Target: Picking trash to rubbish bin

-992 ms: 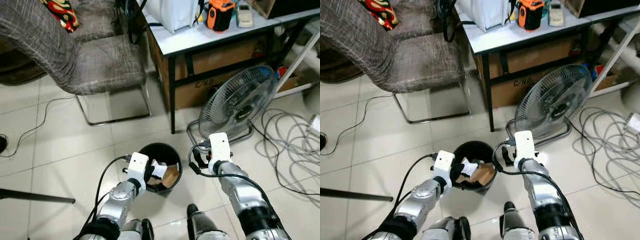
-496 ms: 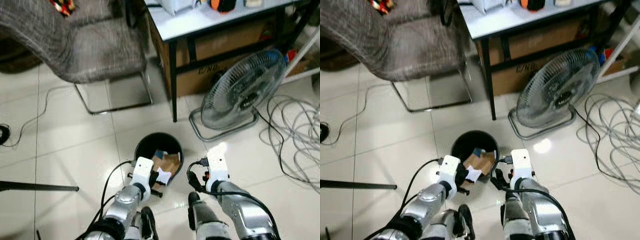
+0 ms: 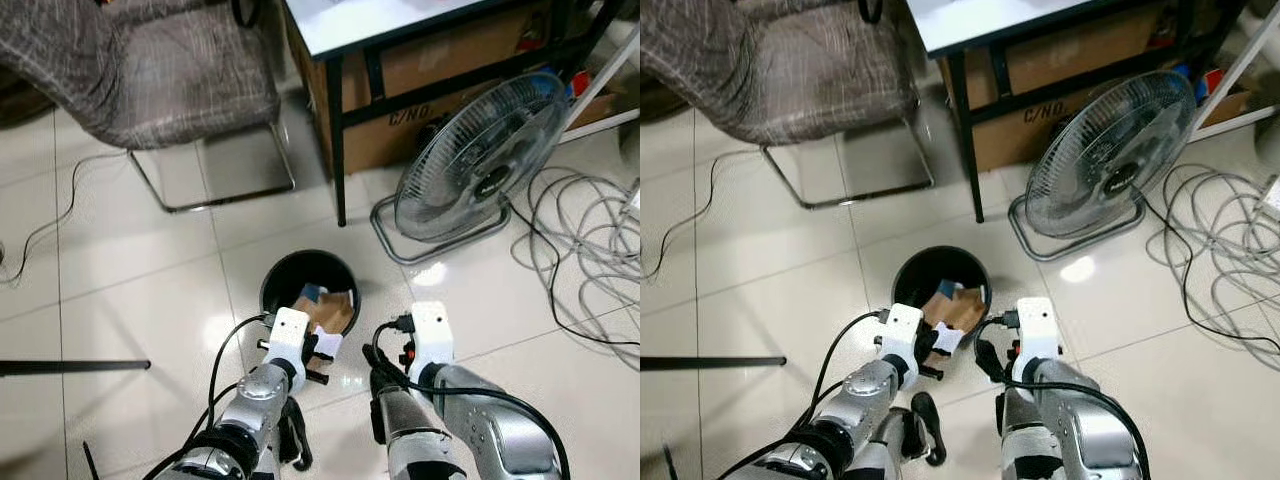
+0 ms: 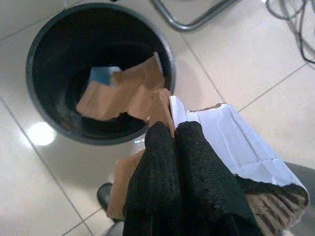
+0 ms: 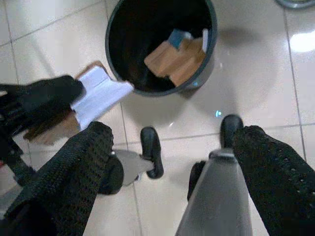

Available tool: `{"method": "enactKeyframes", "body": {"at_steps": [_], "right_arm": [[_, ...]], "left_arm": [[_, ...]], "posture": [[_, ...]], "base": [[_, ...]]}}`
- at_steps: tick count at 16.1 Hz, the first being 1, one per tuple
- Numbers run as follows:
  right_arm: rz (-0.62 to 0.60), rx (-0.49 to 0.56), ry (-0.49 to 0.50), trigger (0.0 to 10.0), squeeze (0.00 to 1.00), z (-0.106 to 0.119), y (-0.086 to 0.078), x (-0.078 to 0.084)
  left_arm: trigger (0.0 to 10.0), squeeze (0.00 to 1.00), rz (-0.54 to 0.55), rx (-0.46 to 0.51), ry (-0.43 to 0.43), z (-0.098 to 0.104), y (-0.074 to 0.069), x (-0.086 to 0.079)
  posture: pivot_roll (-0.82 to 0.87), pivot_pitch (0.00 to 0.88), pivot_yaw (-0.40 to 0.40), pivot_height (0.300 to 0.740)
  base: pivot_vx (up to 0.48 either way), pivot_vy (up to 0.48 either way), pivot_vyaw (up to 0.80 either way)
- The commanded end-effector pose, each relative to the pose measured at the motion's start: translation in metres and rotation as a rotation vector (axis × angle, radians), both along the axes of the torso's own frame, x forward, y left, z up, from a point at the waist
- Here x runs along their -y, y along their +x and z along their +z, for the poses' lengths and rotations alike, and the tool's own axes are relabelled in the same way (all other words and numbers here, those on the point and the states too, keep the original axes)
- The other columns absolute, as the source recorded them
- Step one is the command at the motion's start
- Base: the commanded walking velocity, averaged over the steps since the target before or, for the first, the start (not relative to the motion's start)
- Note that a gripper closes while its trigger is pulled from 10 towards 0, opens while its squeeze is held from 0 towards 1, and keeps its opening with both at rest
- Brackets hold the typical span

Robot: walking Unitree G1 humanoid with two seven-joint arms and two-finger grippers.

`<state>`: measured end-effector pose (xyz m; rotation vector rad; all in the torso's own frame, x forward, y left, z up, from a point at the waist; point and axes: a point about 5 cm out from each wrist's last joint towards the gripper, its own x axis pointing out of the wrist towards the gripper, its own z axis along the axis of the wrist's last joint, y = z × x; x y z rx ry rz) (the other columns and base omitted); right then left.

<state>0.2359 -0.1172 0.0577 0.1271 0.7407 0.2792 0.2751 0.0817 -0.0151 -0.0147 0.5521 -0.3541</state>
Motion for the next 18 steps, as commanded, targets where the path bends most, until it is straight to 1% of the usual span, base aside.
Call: {"method": "enactKeyframes", "body": {"at_steps": [1, 2, 5, 8, 11, 12, 13, 14, 15, 18], "right_arm": [[0.013, -0.032, 0.014, 10.0, 0.00, -0.003, -0.007, -0.004], [0.013, -0.042, 0.014, 10.0, 0.00, -0.002, -0.010, -0.003], [0.020, -0.040, 0.011, 10.0, 0.00, 0.000, -0.010, -0.005], [0.018, -0.039, 0.010, 10.0, 0.00, 0.001, -0.009, -0.004], [0.025, -0.040, 0.007, 10.0, 0.00, 0.002, -0.011, -0.005], [0.027, -0.041, 0.006, 10.0, 0.00, 0.002, -0.011, -0.005], [0.027, -0.041, 0.005, 10.0, 0.00, 0.002, -0.011, -0.004], [0.028, -0.040, 0.004, 10.0, 0.00, 0.003, -0.011, -0.004], [0.028, -0.040, 0.004, 10.0, 0.00, 0.003, -0.011, -0.004], [0.027, -0.040, 0.004, 10.0, 0.00, 0.003, -0.011, -0.005]], "left_arm": [[10.0, 0.00, 0.028, -0.038, 0.014, -0.009, -0.007, -0.005], [10.0, 0.00, 0.053, -0.020, 0.012, -0.005, -0.003, -0.008], [10.0, 0.00, 0.077, -0.029, -0.019, -0.003, 0.001, -0.008], [10.0, 0.00, 0.076, -0.026, -0.037, -0.001, 0.003, -0.003], [10.0, 0.00, 0.084, -0.016, -0.069, 0.004, 0.006, 0.008], [10.0, 0.05, 0.087, -0.006, -0.087, 0.006, 0.008, 0.011], [10.0, 0.87, 0.089, -0.005, -0.101, 0.007, 0.008, 0.013], [10.0, 0.95, 0.092, -0.005, -0.106, 0.008, 0.008, 0.014], [10.0, 1.00, 0.094, -0.005, -0.107, 0.008, 0.009, 0.014], [10.0, 1.00, 0.104, 0.002, -0.096, 0.009, 0.010, 0.014]], "posture": [[-0.31, 0.411, 0.131, 0.740], [-0.31, 0.410, 0.130, 0.740], [-0.32, 0.411, 0.132, 0.740], [-0.32, 0.412, 0.131, 0.740], [-0.32, 0.414, 0.124, 0.740], [-0.33, 0.415, 0.122, 0.740], [-0.33, 0.417, 0.121, 0.740], [-0.33, 0.418, 0.122, 0.740], [-0.33, 0.419, 0.123, 0.740], [-0.33, 0.419, 0.123, 0.740]], "base": [[0.000, 0.000, 0.00], [0.000, 0.000, 0.00], [0.000, 0.000, 0.00], [0.000, 0.000, 0.00], [0.000, 0.000, 0.00], [0.000, 0.000, 0.00], [0.000, 0.000, 0.00], [0.000, 0.000, 0.00], [0.000, 0.000, 0.00], [0.000, 0.000, 0.00]]}}
